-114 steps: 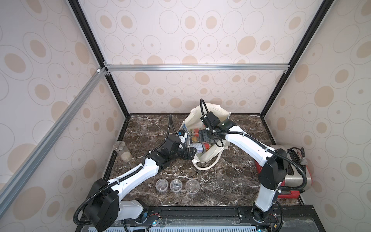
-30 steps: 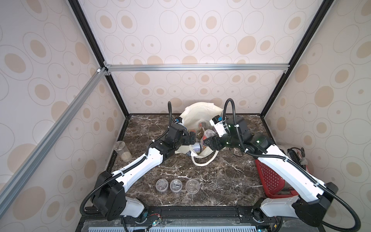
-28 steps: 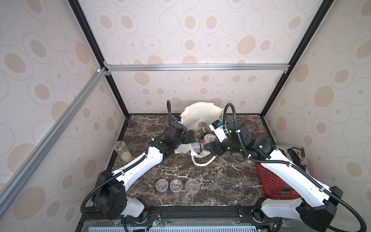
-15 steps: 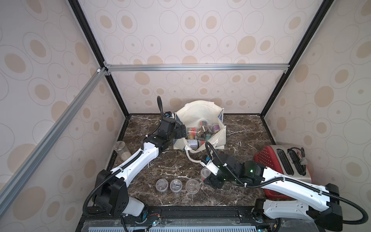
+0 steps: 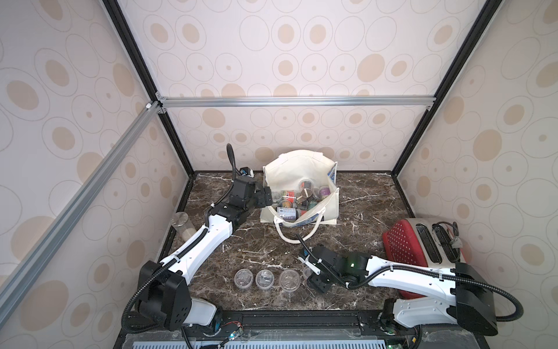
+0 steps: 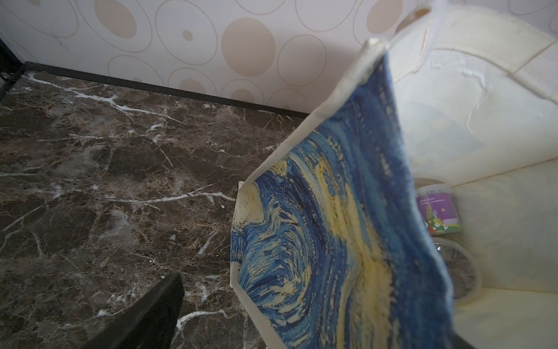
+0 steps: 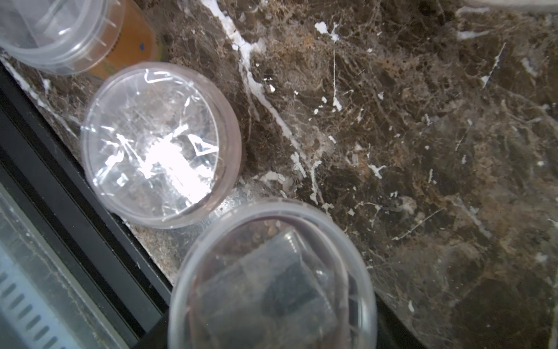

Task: Take out the seed jars from the canvas bag
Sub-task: Place the seed jar at the center of the board.

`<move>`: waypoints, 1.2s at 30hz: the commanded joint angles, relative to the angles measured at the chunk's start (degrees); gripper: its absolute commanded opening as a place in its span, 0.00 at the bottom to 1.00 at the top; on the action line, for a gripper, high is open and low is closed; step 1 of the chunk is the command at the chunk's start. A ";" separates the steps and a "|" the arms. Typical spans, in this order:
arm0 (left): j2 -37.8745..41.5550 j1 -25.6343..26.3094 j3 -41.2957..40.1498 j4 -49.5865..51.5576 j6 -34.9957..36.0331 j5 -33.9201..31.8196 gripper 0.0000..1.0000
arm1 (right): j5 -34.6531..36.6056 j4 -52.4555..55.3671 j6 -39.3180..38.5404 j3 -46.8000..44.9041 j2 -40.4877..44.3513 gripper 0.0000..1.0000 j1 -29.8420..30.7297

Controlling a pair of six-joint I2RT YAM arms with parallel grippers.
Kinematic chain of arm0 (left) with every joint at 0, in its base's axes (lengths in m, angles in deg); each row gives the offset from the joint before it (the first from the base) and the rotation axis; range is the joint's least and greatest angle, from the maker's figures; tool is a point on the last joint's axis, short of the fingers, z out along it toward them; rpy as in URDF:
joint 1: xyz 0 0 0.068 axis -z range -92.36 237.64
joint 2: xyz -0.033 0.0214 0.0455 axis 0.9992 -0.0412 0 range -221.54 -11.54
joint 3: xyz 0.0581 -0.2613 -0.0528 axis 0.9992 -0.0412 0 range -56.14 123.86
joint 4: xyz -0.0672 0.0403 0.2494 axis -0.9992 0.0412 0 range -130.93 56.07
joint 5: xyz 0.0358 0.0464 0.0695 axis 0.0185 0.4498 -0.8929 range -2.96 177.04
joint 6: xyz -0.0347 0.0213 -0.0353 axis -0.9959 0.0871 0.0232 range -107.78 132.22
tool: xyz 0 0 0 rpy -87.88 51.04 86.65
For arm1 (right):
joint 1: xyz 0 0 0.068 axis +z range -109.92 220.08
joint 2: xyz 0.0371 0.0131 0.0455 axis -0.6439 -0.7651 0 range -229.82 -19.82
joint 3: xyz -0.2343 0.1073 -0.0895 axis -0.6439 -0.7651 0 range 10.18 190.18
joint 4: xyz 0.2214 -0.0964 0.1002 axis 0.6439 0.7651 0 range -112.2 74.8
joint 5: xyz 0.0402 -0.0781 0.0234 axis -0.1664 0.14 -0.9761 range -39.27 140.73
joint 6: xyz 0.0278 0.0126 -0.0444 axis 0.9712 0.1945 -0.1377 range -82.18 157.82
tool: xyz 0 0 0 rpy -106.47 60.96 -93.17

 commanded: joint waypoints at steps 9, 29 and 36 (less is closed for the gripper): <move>1.89 -0.86 0.03 2.35 1.83 0.56 0.98 | 2.89 -2.14 2.47 -3.65 2.87 0.79 0.63; 7.69 -0.77 -8.46 1.18 3.27 9.96 0.98 | 9.16 4.40 0.28 22.68 4.89 0.86 -0.12; 11.20 -0.37 -13.90 -0.58 1.36 13.60 0.98 | 10.31 4.45 7.20 37.51 -10.41 0.87 -8.80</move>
